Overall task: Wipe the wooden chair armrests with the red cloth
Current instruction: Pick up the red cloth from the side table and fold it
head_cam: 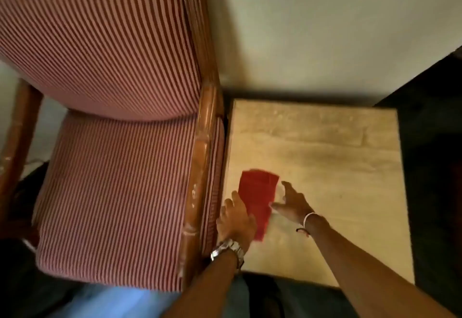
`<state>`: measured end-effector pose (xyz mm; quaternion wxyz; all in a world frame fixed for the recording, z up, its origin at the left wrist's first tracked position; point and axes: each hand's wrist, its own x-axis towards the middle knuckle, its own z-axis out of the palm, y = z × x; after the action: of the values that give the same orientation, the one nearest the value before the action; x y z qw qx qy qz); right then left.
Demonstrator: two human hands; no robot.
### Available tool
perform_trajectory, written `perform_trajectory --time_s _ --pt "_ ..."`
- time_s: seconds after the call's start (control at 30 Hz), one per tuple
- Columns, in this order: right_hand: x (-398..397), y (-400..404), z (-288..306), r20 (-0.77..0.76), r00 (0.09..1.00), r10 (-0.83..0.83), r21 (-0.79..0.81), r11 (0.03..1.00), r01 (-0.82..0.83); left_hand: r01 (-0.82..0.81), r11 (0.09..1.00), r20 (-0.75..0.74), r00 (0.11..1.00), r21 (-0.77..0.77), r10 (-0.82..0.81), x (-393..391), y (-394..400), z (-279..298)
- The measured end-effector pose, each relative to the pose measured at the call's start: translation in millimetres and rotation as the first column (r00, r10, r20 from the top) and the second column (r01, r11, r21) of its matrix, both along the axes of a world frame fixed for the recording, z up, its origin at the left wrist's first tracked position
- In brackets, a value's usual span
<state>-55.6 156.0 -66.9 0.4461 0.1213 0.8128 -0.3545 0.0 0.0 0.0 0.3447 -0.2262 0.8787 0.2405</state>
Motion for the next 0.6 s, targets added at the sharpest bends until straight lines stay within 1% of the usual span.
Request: perform_trajectory --time_s 0.03,0.1,0.13,0.2,0.27,0.3,0.4,0.47,0.53,0.6 --pt "10.2 -0.5 -29.3 0.017 0.998 -0.055 -0.020 0.998 0.056 -0.052 0.999 0.035 0.998 0.008 0.052 7.3 -0.8 -29.6" --pt "19.9 -0.2 -53.5 -0.011 0.970 -0.241 -0.064 0.969 0.240 -0.152 0.988 0.059 0.987 0.020 0.151 10.4 -2.8 -54.6" --pt "25.3 -0.8 -67.1 -0.001 0.940 -0.341 -0.068 0.938 0.340 -0.162 0.987 0.102 0.982 -0.006 0.162 10.3 -6.2 -68.4" --pt "32.3 -3.8 -90.6 0.031 0.868 -0.495 -0.123 0.860 0.495 -0.162 0.987 0.130 0.978 -0.013 0.163 10.9 -2.6 -98.7" --pt "31.0 -10.2 -99.1 0.044 0.800 -0.598 -0.168 0.785 0.596 -0.183 0.983 0.092 0.978 -0.025 0.185 7.1 1.8 -115.1" --pt "30.5 -12.6 -105.6 0.043 0.781 -0.623 -0.182 0.764 0.619 -0.221 0.975 0.066 0.973 -0.012 0.222 6.7 3.9 -125.7" --pt "27.1 -28.3 -108.2 0.004 0.775 -0.632 -0.206 0.758 0.619 -0.360 0.929 -0.012 0.932 0.083 0.362 6.7 6.0 -133.5" --pt "25.7 -39.2 -107.3 -0.023 0.777 -0.629 -0.176 0.768 0.616 -0.384 0.914 -0.033 0.920 0.131 0.391 9.5 1.6 -136.1" --pt "22.0 -46.9 -102.7 0.029 0.773 -0.634 -0.205 0.753 0.625 -0.380 0.911 -0.029 0.921 0.159 0.389 9.8 -3.7 -132.6" --pt "19.8 -50.3 -91.7 0.117 0.738 -0.665 -0.278 0.691 0.667 -0.376 0.908 -0.033 0.921 0.182 0.388 8.4 -7.3 -120.9"
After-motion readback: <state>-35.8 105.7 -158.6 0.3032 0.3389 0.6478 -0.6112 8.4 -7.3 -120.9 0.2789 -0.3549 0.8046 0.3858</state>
